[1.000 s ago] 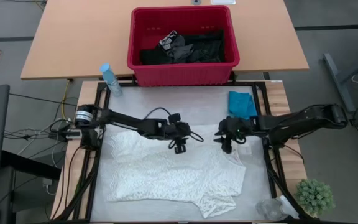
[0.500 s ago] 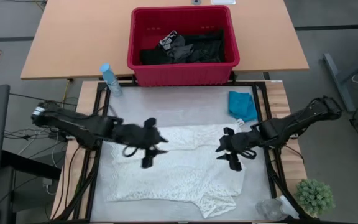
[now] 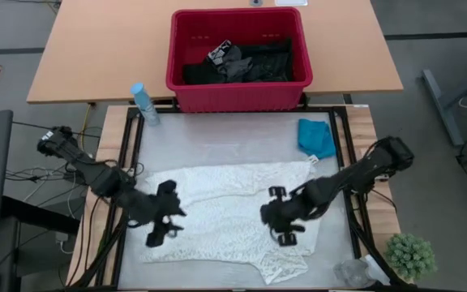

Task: Fold laundry
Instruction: Fold the white shirt

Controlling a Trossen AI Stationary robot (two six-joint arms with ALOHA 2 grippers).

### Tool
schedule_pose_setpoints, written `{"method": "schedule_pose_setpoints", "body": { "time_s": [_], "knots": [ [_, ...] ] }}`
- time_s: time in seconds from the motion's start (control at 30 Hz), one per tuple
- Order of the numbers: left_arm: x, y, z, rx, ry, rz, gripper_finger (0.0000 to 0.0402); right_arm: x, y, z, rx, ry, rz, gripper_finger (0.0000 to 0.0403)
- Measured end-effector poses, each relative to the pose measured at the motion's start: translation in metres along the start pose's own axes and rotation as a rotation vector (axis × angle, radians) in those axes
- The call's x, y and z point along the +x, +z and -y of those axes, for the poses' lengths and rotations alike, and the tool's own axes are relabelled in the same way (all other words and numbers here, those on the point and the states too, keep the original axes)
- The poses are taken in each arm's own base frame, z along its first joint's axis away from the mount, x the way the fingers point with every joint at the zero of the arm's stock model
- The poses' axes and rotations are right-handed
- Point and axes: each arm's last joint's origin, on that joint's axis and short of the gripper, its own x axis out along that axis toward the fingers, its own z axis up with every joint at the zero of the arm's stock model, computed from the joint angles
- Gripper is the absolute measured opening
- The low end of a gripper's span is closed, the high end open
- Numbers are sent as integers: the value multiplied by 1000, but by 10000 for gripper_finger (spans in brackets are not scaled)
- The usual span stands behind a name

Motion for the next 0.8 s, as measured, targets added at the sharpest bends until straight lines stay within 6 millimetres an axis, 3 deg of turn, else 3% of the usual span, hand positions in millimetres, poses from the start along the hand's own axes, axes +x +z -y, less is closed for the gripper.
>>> {"method": "schedule_pose_setpoints", "body": {
  "time_s": [0.4,0.53,0.8],
  "knots": [
    [-11,-38,54,7,-45,15,182,48,16,-67,2,40,-60,175],
    [9,-53,72,-11,-26,-47,182,58,13,-77,-17,42,-74,175],
    [70,-85,99,-36,20,-222,182,58,11,-84,-35,44,-65,175]
  ]
}}
